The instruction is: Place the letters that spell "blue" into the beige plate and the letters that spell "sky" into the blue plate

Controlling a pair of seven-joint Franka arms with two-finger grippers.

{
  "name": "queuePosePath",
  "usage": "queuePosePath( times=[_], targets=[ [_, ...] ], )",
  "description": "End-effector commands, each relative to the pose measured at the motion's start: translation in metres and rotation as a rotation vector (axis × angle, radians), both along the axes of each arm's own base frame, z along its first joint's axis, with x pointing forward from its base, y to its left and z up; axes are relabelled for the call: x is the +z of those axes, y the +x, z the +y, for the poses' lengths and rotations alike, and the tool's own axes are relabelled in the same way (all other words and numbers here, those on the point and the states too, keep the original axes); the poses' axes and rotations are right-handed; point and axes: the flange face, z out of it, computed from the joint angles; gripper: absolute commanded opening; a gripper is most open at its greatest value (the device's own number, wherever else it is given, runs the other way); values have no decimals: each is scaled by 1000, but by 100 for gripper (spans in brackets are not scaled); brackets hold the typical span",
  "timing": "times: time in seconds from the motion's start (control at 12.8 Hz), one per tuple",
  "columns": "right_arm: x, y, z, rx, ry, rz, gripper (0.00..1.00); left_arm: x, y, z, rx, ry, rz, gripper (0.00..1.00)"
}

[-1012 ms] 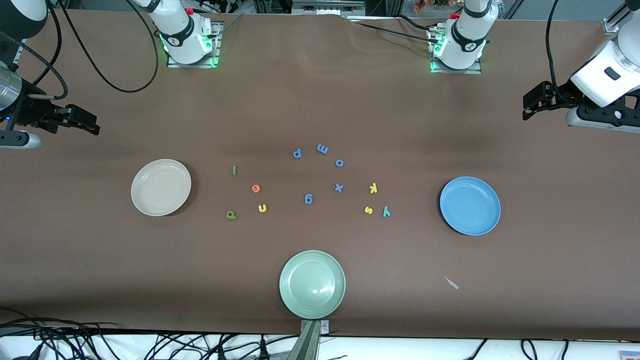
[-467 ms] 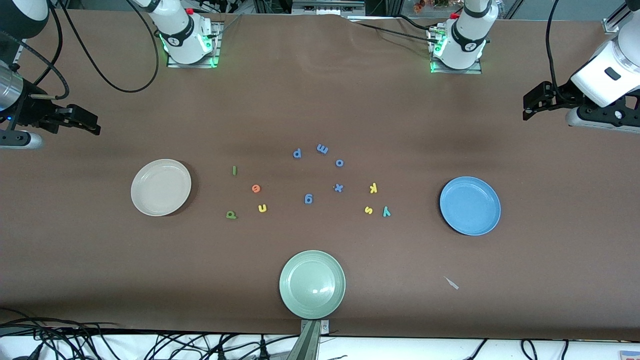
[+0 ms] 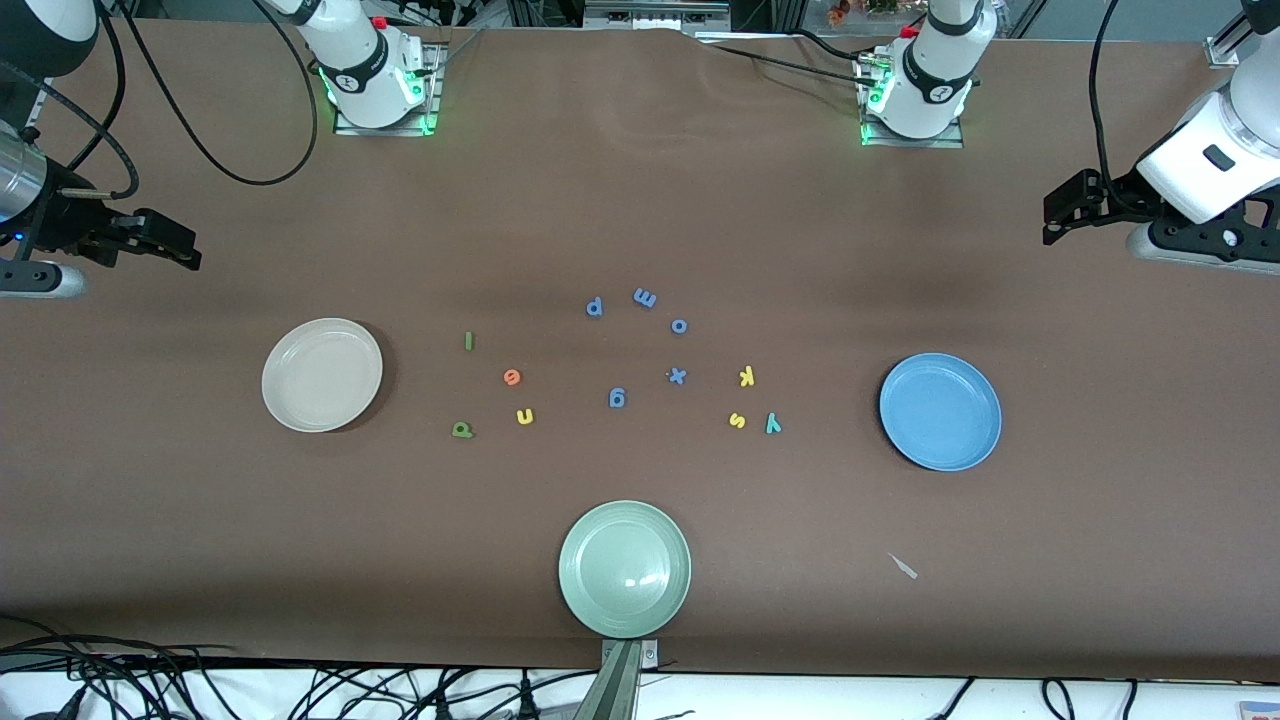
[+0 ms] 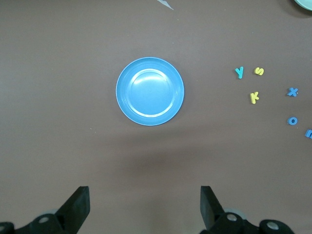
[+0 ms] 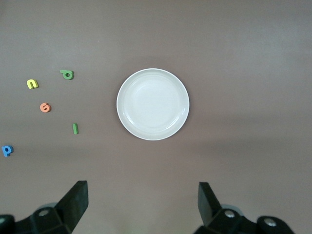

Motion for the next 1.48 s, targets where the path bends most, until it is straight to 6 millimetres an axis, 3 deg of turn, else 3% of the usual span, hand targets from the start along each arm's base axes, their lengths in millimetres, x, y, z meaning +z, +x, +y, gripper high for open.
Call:
queuePosePath(
  times=[0.0, 1.4],
  targets=[
    [4, 1, -1, 16, -14, 1, 100, 4, 2, 3, -12, 32, -8, 100],
    [5, -3, 0, 19, -11, 13, 100, 3, 3, 3, -14, 34, -7, 100]
  ],
)
